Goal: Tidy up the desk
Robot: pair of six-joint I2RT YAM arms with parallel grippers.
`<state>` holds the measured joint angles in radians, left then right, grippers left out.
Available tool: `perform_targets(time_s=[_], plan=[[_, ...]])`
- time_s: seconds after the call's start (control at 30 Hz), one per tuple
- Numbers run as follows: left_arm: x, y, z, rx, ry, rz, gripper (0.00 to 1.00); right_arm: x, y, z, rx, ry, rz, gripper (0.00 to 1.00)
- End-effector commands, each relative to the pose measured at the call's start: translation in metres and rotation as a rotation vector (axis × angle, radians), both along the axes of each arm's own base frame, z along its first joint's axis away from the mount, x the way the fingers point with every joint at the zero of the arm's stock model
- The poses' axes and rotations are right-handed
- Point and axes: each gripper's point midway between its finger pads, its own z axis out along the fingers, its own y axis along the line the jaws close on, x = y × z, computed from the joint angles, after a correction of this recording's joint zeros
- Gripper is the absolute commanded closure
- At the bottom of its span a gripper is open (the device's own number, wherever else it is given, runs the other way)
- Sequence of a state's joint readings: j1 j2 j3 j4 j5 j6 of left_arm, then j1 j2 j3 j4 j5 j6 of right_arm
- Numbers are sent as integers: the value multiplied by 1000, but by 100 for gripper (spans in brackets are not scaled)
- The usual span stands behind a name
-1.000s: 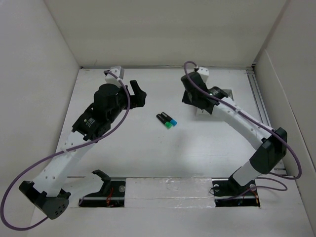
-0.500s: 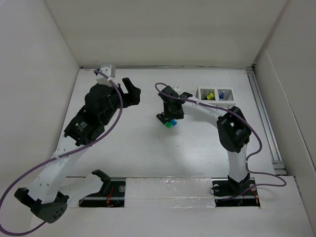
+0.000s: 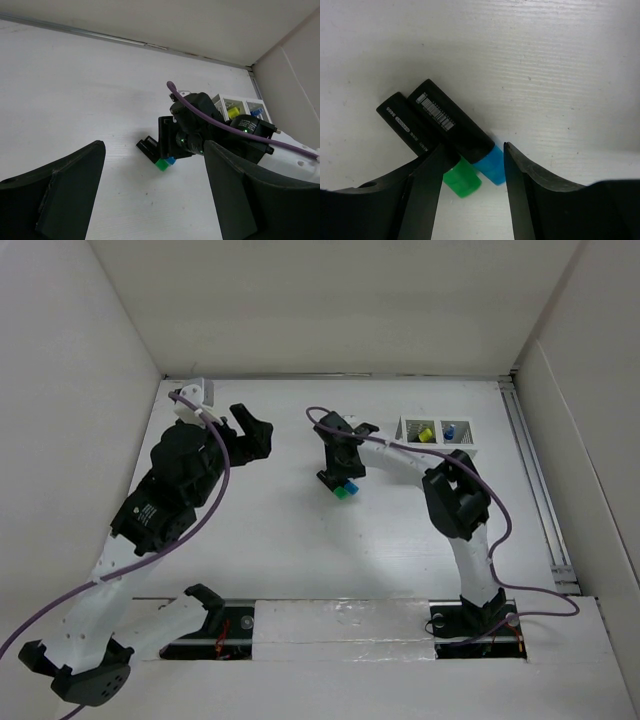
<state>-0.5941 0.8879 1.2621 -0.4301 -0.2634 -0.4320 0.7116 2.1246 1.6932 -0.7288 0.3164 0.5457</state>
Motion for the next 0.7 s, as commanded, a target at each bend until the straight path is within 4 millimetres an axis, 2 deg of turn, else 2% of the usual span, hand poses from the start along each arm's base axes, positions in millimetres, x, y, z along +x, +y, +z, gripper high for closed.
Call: perform_targets(time_s=[0.0,0.07,0.17,0.23,0.27,0.4,0.57,0.67], plan=[[-5,7,4,-14,-7,24,24,16,-1,1,0,-7,-16,44],[-8,13,7,-14,-11,39,24,18,1,-1,-1,0,-9,44],[-12,16,5,-9,-4,44,24,32,5,-4,8,12,-15,43],[-12,16,4,-7,-1,44,24,33,9,-8,16,24,-9,44],[-12,16,4,-7,2,43,24,42,11,-2,35,12,-16,44],[-12,15,3,-10,4,41,24,49,16,-3,67,22,-27,46],[-11,14,3,-8,7,39,24,46,13,-12,83,51,-46,50],[-10,12,3,-13,8,35,24,45,5,-18,70,57,-55,58]])
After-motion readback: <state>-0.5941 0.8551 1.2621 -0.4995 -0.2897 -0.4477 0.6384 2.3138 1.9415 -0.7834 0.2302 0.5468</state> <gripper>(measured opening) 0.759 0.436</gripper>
